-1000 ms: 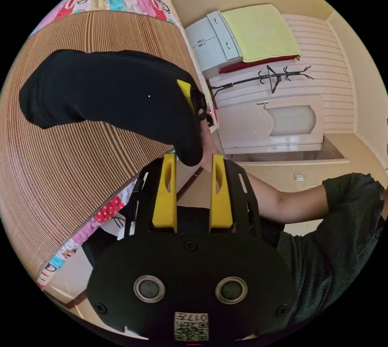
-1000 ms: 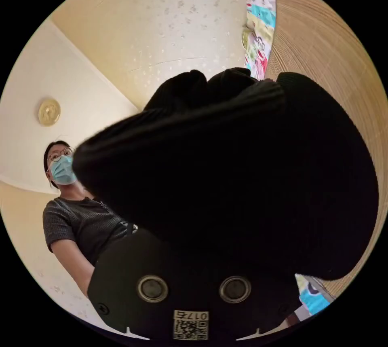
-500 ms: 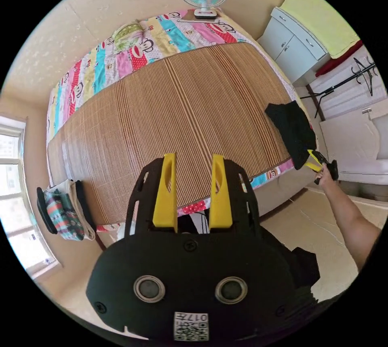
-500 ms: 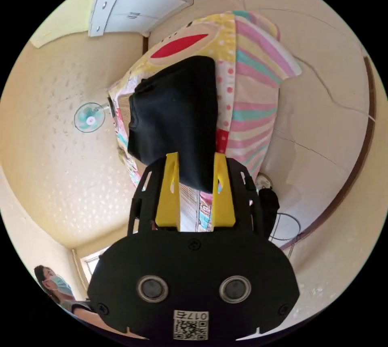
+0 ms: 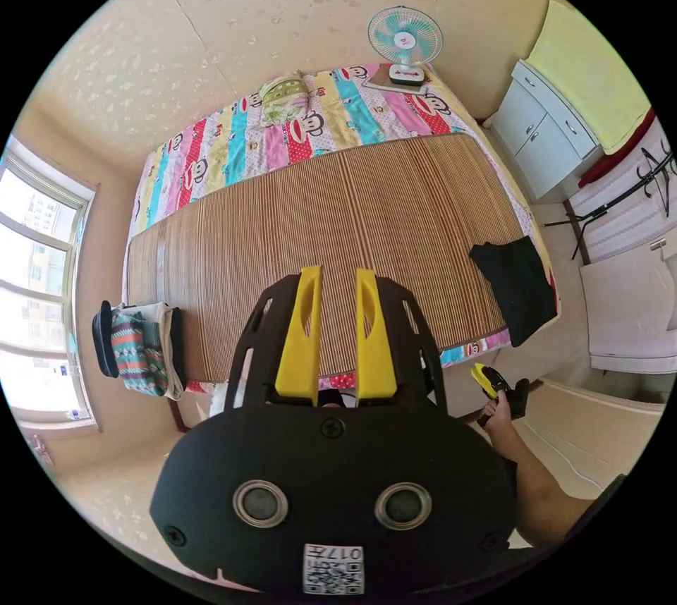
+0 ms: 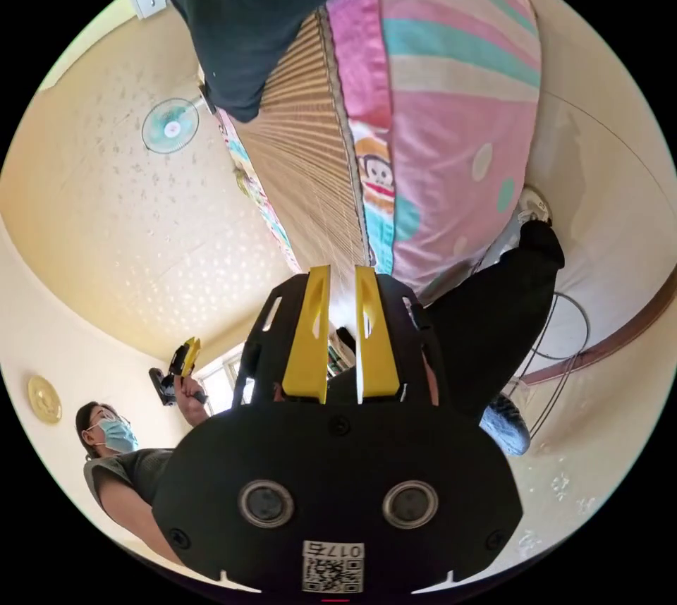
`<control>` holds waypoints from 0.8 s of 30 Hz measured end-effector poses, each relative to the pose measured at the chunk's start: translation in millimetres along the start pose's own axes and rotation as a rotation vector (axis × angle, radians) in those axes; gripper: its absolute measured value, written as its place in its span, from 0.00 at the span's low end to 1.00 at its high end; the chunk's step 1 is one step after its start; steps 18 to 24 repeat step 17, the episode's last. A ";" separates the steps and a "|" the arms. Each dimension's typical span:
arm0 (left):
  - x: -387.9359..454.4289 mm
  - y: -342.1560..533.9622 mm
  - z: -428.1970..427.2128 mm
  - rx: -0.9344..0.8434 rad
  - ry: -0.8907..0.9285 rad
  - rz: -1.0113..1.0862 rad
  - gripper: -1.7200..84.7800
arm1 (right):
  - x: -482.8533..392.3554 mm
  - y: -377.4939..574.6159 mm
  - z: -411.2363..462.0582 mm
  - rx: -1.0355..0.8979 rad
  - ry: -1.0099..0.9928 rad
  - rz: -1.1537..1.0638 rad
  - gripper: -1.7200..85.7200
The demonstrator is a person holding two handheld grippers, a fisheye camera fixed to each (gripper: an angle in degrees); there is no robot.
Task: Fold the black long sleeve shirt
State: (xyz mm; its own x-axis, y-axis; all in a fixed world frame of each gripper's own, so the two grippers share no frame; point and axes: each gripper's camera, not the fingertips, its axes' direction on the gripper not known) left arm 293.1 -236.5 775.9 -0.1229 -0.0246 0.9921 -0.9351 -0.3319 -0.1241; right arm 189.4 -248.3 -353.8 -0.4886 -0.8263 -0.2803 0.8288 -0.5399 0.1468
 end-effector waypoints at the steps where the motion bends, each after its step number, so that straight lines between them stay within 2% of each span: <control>1: 7.2 0.3 -1.8 0.006 -0.004 -0.001 0.11 | -4.6 -2.1 6.4 -0.022 0.013 -0.011 0.07; 7: 40.1 -0.7 -7.7 0.035 -0.020 -0.004 0.11 | -34.2 -22.7 45.5 -0.149 0.050 -0.063 0.04; 24: 79.3 -13.9 -20.3 0.051 -0.011 -0.027 0.11 | -50.3 -53.2 41.1 -0.125 0.056 -0.028 0.03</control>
